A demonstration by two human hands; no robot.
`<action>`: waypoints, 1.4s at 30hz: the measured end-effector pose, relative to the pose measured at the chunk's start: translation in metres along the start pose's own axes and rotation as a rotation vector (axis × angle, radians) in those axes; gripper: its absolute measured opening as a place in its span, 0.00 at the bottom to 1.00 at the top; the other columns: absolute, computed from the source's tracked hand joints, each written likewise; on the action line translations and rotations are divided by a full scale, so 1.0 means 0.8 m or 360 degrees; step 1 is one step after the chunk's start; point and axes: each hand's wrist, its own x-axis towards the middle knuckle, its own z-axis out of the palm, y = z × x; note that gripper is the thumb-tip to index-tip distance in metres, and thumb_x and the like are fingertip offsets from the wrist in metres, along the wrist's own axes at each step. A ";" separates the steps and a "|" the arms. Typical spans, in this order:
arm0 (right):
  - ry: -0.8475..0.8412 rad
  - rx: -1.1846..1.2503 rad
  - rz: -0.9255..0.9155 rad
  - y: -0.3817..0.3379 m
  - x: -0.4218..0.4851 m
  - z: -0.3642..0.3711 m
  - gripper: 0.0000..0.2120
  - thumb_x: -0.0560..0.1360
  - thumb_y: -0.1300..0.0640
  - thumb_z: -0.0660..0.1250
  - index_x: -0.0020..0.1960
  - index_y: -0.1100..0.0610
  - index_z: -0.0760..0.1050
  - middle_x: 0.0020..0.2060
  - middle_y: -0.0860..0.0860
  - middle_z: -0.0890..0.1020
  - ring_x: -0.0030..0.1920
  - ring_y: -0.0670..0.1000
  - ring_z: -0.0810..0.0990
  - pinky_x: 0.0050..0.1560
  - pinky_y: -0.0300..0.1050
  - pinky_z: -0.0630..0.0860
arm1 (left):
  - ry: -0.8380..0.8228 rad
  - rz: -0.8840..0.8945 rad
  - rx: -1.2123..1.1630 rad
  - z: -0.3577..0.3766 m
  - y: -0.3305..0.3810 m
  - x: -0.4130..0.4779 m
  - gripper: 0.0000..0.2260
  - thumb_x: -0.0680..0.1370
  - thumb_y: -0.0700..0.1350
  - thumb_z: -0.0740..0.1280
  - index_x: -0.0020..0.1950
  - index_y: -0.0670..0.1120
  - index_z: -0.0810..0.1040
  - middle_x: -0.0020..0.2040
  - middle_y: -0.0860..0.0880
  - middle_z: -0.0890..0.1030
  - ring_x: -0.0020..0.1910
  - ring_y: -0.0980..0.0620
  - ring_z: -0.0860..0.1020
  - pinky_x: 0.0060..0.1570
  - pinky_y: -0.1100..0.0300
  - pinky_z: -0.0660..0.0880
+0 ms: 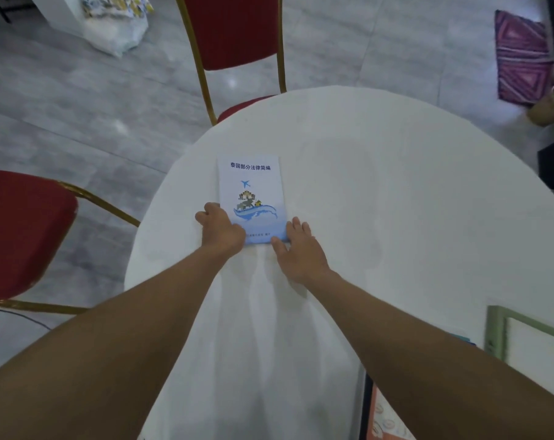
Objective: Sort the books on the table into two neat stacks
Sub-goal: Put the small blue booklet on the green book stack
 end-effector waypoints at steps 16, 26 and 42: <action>0.0304 0.0742 0.0351 0.055 -0.081 -0.068 0.20 0.80 0.54 0.62 0.67 0.65 0.68 0.60 0.58 0.80 0.59 0.58 0.77 0.54 0.47 0.71 | -0.0324 0.0233 -0.0280 0.024 0.034 -0.121 0.24 0.79 0.42 0.57 0.74 0.54 0.56 0.56 0.48 0.76 0.50 0.46 0.77 0.49 0.56 0.73; 0.0445 0.1078 0.0526 0.167 -0.183 -0.123 0.17 0.75 0.51 0.68 0.61 0.56 0.74 0.55 0.53 0.82 0.55 0.56 0.81 0.57 0.52 0.78 | -0.0568 0.0433 -0.0302 0.104 0.082 -0.247 0.19 0.78 0.42 0.56 0.68 0.55 0.64 0.58 0.44 0.79 0.54 0.43 0.80 0.56 0.42 0.78; 0.0933 0.1122 0.0704 0.361 -0.335 -0.188 0.21 0.76 0.66 0.60 0.68 0.55 0.71 0.61 0.53 0.80 0.60 0.56 0.78 0.54 0.41 0.70 | -0.0821 0.0764 0.0345 0.284 0.154 -0.399 0.14 0.78 0.38 0.62 0.61 0.33 0.67 0.60 0.35 0.72 0.59 0.41 0.75 0.56 0.54 0.74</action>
